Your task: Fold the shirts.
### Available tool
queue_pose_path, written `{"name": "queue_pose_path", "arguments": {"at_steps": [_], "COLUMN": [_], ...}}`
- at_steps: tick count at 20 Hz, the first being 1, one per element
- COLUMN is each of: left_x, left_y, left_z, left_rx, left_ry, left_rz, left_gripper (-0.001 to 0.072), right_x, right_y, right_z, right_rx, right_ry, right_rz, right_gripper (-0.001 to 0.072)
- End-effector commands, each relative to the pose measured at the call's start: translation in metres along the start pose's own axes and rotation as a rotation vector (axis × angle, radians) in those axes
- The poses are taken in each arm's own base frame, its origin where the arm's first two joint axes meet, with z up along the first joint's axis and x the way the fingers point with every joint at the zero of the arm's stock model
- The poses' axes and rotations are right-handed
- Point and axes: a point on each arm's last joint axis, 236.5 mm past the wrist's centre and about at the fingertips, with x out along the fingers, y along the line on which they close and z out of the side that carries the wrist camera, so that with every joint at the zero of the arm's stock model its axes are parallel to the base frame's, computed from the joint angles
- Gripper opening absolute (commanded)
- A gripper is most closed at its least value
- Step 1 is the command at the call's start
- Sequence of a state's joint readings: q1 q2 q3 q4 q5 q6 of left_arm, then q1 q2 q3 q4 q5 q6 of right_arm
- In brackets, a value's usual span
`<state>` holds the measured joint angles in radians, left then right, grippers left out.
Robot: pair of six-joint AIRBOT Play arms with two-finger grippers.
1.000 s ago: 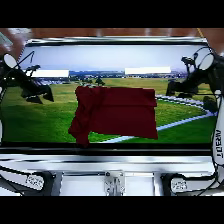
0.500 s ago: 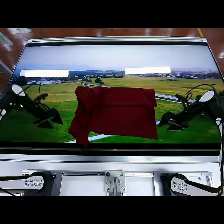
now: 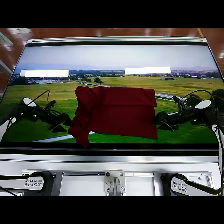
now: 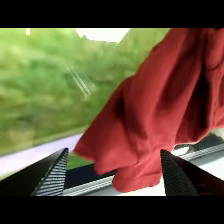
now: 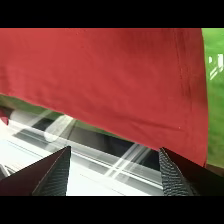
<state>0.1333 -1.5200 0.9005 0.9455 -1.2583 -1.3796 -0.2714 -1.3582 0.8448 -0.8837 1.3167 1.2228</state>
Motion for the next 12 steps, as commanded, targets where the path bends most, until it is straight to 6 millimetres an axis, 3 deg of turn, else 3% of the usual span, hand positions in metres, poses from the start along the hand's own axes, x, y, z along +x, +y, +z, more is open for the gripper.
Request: {"name": "queue_pose_path", "arguments": {"at_steps": [1, 2, 3, 4, 5, 8, 12], "left_x": [0.019, 0.023, 0.026, 0.026, 0.026, 0.022, 0.013], "left_y": [-0.004, -0.005, -0.005, -0.006, -0.006, -0.01, -0.017], "left_z": [0.001, -0.001, -0.002, -0.002, -0.002, -0.004, -0.007], "left_rx": [0.032, 0.037, 0.04, 0.043, 0.044, 0.079, 0.113], "left_ry": [0.01, 0.02, 0.029, 0.029, 0.028, 0.037, 0.03], "left_rz": [0.012, 0.016, 0.019, 0.02, 0.019, 0.013, 0.007], "left_gripper": [0.0685, 0.0511, 0.026, 0.0098, 0.0044, 0.0044, 0.0043], "right_x": [0.001, 0.001, 0.001, 0.003, 0.006, 0.019, 0.034], "right_y": [0.0, -0.004, -0.009, -0.014, -0.021, -0.039, -0.047], "right_z": [0.001, 0.0, -0.002, -0.005, -0.011, -0.032, -0.036], "right_rx": [0.001, 0.0, 0.005, 0.019, 0.028, 0.064, 0.121], "right_ry": [-0.008, -0.004, 0.003, 0.011, 0.03, 0.076, 0.064], "right_rz": [0.002, -0.012, -0.033, -0.052, -0.068, -0.104, -0.094], "right_gripper": [0.0645, 0.0645, 0.0645, 0.0645, 0.0646, 0.0672, 0.0673]}}
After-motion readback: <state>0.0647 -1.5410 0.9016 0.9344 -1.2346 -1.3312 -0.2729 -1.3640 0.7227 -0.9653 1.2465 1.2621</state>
